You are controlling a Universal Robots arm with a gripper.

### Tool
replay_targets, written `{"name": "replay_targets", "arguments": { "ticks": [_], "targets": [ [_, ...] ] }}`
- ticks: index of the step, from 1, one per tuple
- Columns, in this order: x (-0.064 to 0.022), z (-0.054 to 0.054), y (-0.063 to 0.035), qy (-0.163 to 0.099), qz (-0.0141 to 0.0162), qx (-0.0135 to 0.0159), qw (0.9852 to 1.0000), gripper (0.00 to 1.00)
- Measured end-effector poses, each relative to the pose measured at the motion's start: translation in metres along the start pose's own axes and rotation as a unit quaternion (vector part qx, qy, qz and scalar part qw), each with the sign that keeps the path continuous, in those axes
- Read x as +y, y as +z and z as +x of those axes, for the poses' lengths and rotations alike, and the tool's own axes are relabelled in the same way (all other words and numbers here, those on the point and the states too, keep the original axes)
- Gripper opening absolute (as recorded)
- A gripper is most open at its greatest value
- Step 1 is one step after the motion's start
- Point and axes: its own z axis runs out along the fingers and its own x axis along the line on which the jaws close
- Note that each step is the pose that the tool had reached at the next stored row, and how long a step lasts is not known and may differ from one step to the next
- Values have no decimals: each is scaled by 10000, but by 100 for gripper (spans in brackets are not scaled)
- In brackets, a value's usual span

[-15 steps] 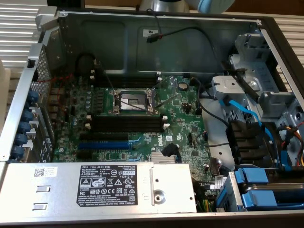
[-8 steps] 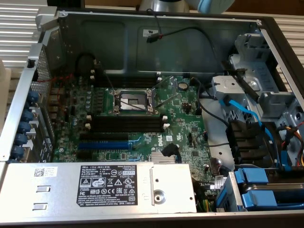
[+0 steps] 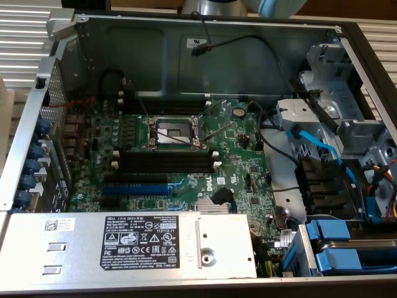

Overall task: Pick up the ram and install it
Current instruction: 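Pick up the ram and move it above insertion slot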

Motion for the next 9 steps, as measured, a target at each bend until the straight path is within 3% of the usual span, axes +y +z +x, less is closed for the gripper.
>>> {"name": "replay_targets", "arguments": {
  "ticks": [9],
  "targets": [
    [2,-6,-75,1,-2,20,10000,12]
  ]
}}
